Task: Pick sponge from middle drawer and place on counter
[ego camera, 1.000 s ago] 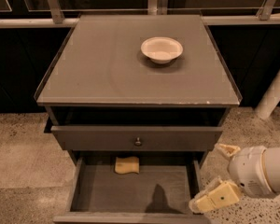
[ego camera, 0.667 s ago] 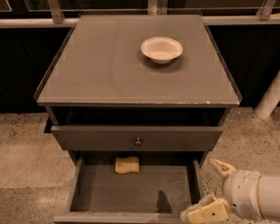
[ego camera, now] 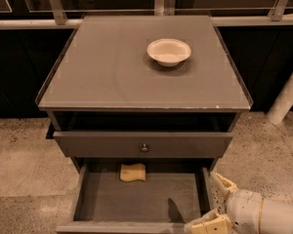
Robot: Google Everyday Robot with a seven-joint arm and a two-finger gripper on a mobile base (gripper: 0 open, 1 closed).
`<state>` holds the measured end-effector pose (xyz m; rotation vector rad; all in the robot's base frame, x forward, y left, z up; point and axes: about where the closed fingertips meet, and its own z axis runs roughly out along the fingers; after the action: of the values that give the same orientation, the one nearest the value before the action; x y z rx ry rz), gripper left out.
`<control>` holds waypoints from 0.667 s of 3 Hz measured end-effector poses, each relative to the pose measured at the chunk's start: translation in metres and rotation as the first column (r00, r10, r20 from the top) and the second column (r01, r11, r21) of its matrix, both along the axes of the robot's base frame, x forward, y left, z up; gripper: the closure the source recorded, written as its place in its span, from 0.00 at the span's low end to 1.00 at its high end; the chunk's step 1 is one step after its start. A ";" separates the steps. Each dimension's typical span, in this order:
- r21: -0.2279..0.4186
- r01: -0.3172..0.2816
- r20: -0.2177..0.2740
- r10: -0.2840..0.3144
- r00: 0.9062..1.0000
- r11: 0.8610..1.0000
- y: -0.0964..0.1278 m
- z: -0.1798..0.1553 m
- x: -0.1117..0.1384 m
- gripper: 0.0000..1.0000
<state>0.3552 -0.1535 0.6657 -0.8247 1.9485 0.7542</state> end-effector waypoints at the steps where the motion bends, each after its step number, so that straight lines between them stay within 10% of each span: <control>1: 0.000 0.000 0.000 0.000 1.000 1.000 0.000 0.000 0.000 0.00; 2: -0.002 -0.018 0.032 0.018 0.999 1.000 0.004 0.001 -0.004 0.00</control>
Offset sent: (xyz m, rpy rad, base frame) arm -0.0098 0.0077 0.0033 -0.0055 -0.0798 0.0388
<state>0.3513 -0.1492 0.6671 -0.8520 1.9159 0.7456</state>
